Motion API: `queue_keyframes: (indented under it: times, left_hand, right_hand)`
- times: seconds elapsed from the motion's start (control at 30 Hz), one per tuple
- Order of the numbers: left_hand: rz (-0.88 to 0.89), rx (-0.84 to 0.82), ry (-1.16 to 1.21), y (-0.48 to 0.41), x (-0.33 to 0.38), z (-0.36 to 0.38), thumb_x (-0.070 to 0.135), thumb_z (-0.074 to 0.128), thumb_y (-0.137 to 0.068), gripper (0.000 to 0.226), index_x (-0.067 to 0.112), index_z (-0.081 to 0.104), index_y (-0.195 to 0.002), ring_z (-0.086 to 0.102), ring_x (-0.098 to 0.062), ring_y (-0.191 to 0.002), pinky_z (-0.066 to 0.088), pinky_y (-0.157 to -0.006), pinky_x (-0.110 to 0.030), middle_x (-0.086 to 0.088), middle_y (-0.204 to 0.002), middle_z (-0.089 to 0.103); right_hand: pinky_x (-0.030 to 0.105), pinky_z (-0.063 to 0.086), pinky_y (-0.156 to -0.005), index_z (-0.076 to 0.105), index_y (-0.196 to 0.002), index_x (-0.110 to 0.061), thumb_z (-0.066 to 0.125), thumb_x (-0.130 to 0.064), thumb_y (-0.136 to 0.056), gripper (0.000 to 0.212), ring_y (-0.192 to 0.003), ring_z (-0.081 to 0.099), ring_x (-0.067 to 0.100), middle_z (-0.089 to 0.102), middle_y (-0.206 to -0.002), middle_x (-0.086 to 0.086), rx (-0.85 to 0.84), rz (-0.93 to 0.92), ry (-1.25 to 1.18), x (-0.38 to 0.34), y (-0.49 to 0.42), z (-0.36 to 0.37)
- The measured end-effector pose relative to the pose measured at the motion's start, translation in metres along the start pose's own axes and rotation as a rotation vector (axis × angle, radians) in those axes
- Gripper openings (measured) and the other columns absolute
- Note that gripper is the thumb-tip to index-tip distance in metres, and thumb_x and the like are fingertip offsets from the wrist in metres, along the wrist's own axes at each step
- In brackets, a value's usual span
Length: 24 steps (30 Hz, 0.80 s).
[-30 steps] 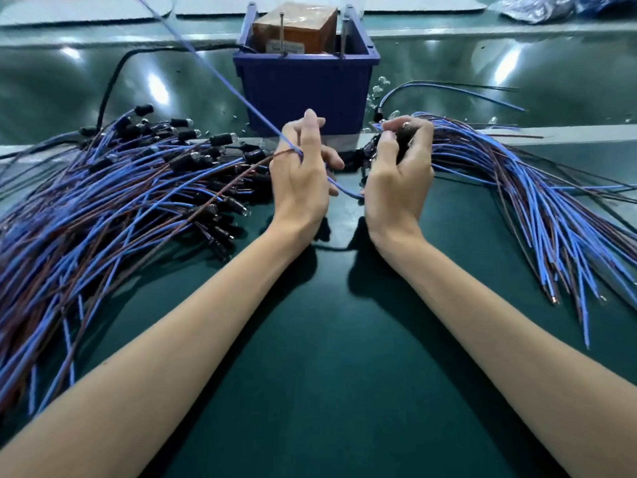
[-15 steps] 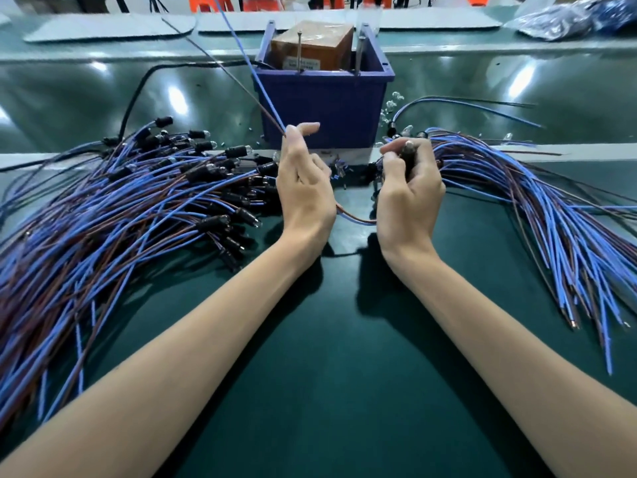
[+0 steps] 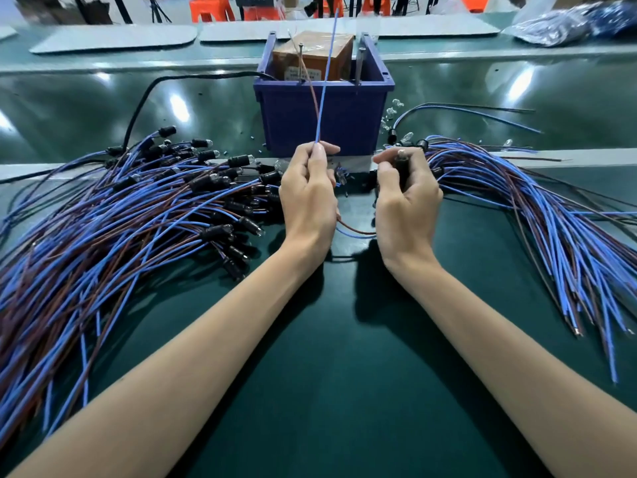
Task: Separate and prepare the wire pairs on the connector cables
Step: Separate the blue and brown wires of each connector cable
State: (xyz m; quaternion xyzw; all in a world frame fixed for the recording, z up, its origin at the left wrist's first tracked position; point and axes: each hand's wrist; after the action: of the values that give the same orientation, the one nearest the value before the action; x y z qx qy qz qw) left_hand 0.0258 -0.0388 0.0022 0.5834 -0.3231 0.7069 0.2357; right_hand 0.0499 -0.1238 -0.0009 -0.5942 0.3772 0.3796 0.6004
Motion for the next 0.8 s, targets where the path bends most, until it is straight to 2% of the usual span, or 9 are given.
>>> queue_keyframes:
  times: [0.13,0.23,0.27,0.3,0.37,0.43,0.53,0.7,0.8]
  left_hand:
    - [0.020,0.008,-0.027,0.000,0.000,0.000,0.021,0.042,-0.101,0.033,0.018,0.059,-0.073,0.038,-0.006,-0.040,0.035,-0.043,-0.018,0.015,-0.046,0.043]
    - [0.019,0.007,-0.015,-0.001,0.001,0.001,0.019,0.045,-0.100,0.035,0.019,0.058,-0.067,0.040,-0.006,-0.048,0.035,-0.048,-0.019,0.015,-0.052,0.049]
    - [0.017,0.008,-0.014,-0.001,0.001,0.001,0.019,0.045,-0.099,0.035,0.020,0.058,-0.066,0.039,-0.007,-0.050,0.034,-0.050,-0.021,0.013,-0.056,0.051]
    - [0.014,0.012,-0.014,-0.002,0.001,0.001,0.019,0.046,-0.099,0.035,0.020,0.058,-0.066,0.038,-0.007,-0.052,0.034,-0.052,-0.023,0.011,-0.057,0.052]
    - [0.006,0.025,-0.006,-0.002,0.001,0.000,0.018,0.045,-0.099,0.035,0.020,0.058,-0.067,0.038,-0.006,-0.053,0.034,-0.056,-0.026,0.014,-0.052,0.051]
    - [-0.002,0.035,-0.006,-0.002,0.000,0.001,0.017,0.045,-0.100,0.034,0.021,0.059,-0.068,0.042,-0.005,-0.056,0.035,-0.060,-0.027,0.019,-0.048,0.051]
    - [-0.023,0.044,-0.025,-0.002,0.001,0.002,0.019,0.045,-0.100,0.034,0.020,0.059,-0.069,0.042,-0.007,-0.058,0.036,-0.065,-0.029,0.019,-0.048,0.050]
    - [0.000,0.040,-0.016,-0.001,0.001,0.002,0.017,0.044,-0.100,0.036,0.023,0.059,-0.068,0.042,0.003,-0.049,0.036,-0.059,-0.024,0.017,-0.048,0.053]
    - [0.013,0.039,0.010,-0.002,0.001,0.001,0.018,0.043,-0.100,0.039,0.024,0.053,-0.063,0.037,-0.004,-0.051,0.031,-0.054,-0.026,0.015,-0.045,0.045]
  right_hand:
    - [0.015,0.041,-0.064,0.057,-0.088,-0.020,0.053,-0.008,-0.088,0.013,-0.059,0.051,0.002,0.056,-0.067,-0.010,-0.045,-0.094,0.101,-0.011,-0.004,0.004]
    - [0.029,0.052,-0.077,0.063,-0.088,-0.016,0.060,-0.017,-0.088,0.003,-0.072,0.067,0.019,0.067,-0.079,-0.003,-0.084,0.017,0.178,-0.018,-0.026,0.016]
    - [0.035,0.054,-0.080,0.065,-0.086,-0.014,0.062,-0.019,-0.088,0.006,-0.073,0.069,0.023,0.069,-0.081,-0.001,-0.130,0.091,0.185,-0.021,-0.034,0.019]
    - [0.038,0.056,-0.077,0.066,-0.082,-0.012,0.064,-0.019,-0.088,0.009,-0.069,0.070,0.022,0.071,-0.082,0.001,-0.194,0.170,0.146,-0.023,-0.040,0.022]
    - [0.033,0.057,-0.061,0.063,-0.073,-0.013,0.065,-0.014,-0.088,0.016,-0.051,0.064,0.013,0.072,-0.074,0.003,-0.300,0.291,0.000,-0.024,-0.047,0.024]
    - [0.029,0.056,-0.056,0.062,-0.072,-0.013,0.064,-0.011,-0.089,0.017,-0.044,0.057,0.009,0.071,-0.068,0.003,-0.322,0.343,-0.093,-0.026,-0.051,0.023]
    - [0.026,0.056,-0.055,0.063,-0.080,-0.009,0.065,-0.014,-0.090,0.011,-0.044,0.057,0.007,0.071,-0.067,0.001,-0.349,0.431,-0.231,-0.028,-0.055,0.019]
    - [0.034,0.058,-0.068,0.062,-0.077,-0.010,0.068,-0.007,-0.088,0.012,-0.048,0.060,0.008,0.066,-0.069,0.003,-0.446,0.418,-0.192,-0.028,-0.054,0.021]
    - [0.023,0.054,-0.054,0.060,-0.072,-0.010,0.064,-0.001,-0.089,0.019,-0.044,0.056,0.005,0.064,-0.068,0.005,-0.475,0.405,-0.186,-0.029,-0.053,0.022]
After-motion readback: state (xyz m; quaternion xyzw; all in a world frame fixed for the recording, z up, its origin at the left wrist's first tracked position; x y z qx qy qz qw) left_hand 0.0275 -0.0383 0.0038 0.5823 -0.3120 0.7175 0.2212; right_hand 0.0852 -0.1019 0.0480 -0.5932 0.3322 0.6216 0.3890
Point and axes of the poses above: each hand's wrist, its own y-axis away from the middle knuckle, its own z-axis out of the palm, x = y × z
